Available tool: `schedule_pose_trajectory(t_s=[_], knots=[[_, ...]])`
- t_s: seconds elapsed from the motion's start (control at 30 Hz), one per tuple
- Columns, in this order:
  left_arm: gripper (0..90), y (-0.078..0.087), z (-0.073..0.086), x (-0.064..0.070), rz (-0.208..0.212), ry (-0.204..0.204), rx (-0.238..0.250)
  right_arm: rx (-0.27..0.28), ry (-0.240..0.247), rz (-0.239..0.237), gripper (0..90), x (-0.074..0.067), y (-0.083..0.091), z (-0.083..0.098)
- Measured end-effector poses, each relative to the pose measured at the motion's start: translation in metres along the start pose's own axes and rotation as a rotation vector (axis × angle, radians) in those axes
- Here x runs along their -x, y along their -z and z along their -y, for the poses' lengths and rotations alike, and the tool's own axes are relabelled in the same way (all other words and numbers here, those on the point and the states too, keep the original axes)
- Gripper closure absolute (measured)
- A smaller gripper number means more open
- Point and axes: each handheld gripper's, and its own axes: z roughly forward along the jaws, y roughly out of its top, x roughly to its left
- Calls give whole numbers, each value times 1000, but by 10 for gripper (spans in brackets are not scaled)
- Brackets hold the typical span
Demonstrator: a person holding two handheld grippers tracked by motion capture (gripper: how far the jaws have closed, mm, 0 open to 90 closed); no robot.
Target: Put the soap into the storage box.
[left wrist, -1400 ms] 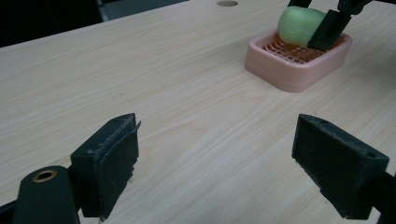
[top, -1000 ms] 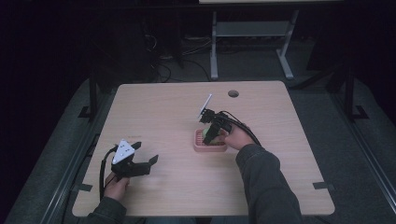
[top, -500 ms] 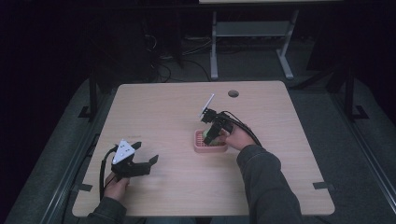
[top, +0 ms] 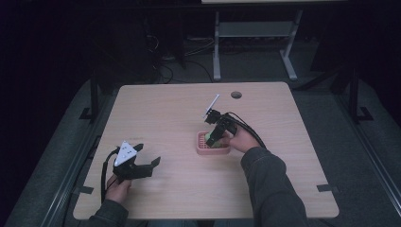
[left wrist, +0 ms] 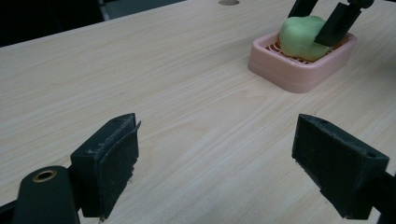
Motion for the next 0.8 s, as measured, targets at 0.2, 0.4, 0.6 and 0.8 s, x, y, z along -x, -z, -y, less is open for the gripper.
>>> schedule_pose_trajectory(t_s=[0.2, 0.4, 0.6, 0.8], knots=[[143, -1, 0, 1, 0, -1, 0, 13, -7, 0, 227, 0, 3, 2], [143, 0, 0, 0, -1, 0, -1, 21, -11, -6, 227, 0, 7, 3], [143, 1, -1, 1, 4, -12, -5, 42, -12, -6, 222, 0, 11, 3], [143, 2, -1, 1, 5, -17, -6, 55, -11, 1, 218, -2, 13, 5]])
